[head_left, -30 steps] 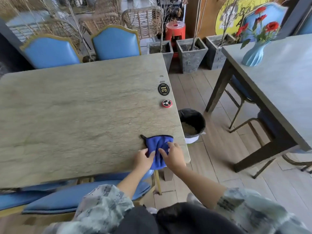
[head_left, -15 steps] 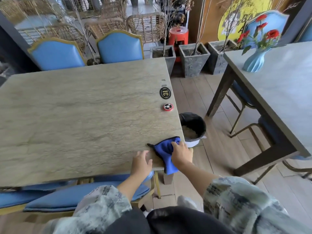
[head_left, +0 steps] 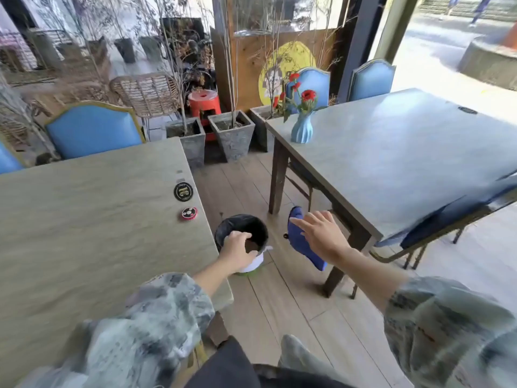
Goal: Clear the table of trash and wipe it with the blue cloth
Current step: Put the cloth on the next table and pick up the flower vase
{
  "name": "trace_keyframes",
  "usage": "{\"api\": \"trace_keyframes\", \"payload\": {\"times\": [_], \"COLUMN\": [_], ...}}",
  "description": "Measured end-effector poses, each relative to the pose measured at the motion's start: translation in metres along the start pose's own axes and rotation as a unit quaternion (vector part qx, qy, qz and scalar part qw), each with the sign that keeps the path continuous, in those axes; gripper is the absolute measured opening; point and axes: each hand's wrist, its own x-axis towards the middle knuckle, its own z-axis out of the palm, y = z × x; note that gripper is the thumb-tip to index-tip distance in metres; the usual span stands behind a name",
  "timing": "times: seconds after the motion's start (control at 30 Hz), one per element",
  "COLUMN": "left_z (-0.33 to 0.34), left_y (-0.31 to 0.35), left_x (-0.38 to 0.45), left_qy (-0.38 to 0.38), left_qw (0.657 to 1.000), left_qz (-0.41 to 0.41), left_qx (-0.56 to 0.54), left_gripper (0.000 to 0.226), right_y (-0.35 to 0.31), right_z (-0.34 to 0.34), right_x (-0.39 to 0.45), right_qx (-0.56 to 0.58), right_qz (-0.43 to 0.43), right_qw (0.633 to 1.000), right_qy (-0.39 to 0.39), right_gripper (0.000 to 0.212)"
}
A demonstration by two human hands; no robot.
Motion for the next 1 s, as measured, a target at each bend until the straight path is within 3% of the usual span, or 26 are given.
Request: {"api": "trace_keyframes", "payload": {"times": [0.1,0.2,0.37,0.6,0.8,1.0], "left_z": [-0.013,-0.020,-0.016,0.007,0.035,0.033], "left_y": [0.037,0.055,0.073,0.109,0.125,0.142], "left_x": [0.028,0.054,0.104,0.210,0.311,0.409], "left_qy": [-0.031,-0.035,-0.042,-0.045,-0.048,-0.071], "left_qw": [0.998,0.996,0.996,0.994,0.980,0.987], "left_qz": [0.014,0.019,0.000,-0.025,-0.075,-0.047], "left_qx": [-0.058,-0.074,-0.083,-0.096,-0.175,-0.135], "left_gripper": [0.054,0.049,0.044,0.042,0.033,0.033], "right_y": [0.026,0.046,0.079,0.144,0.208,0.276], "right_z": [-0.020,-0.033,-0.028,0.016,0.068,0.111], "right_x": [0.006,0.018,0.049,0.116,0.183,0.246], "right_qx": [0.024,0.063,0.115,0.169,0.267,0.377], "right_qz": [0.019,0.022,0.064,0.179,0.281,0.406], "right_qw": [0.997,0.992,0.982,0.961,0.920,0.831], "right_qy": [0.074,0.112,0.135,0.128,0.065,0.047], "right_gripper": [0.033,0.035,0.039,0.023,0.021,0.021]}}
